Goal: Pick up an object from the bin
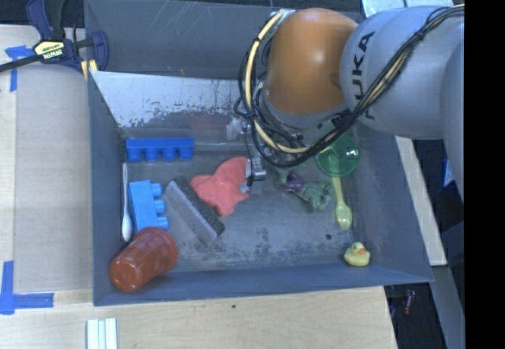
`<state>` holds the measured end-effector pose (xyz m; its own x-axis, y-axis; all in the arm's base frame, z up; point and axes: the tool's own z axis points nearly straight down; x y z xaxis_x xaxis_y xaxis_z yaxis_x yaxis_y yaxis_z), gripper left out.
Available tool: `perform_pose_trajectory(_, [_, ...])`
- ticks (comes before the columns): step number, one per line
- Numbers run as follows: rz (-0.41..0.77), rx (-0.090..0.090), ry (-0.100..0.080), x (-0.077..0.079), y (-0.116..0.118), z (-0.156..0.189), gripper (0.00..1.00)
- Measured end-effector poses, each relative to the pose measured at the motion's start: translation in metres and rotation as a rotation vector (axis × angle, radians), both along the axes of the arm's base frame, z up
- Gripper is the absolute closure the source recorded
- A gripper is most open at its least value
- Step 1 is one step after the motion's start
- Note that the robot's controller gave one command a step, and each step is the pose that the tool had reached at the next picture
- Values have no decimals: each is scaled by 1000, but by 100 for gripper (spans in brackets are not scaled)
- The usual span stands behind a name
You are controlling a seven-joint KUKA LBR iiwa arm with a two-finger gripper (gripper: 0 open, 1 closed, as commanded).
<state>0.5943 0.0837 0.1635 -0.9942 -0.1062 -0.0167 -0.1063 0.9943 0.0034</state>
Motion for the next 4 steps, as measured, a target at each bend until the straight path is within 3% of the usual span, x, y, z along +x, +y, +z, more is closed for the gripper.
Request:
perform_pose_trajectory(1, [-127, 0, 2, -6, -36, -8, 0])
perform_pose_trajectory(2, [13, -1, -3, 3, -17, -40, 0])
perform_pose_trajectory(3, [-177, 1, -6, 12, 10, -50, 0])
perform_pose_trajectory(4, [232, -4, -6, 23, 10, -91, 100])
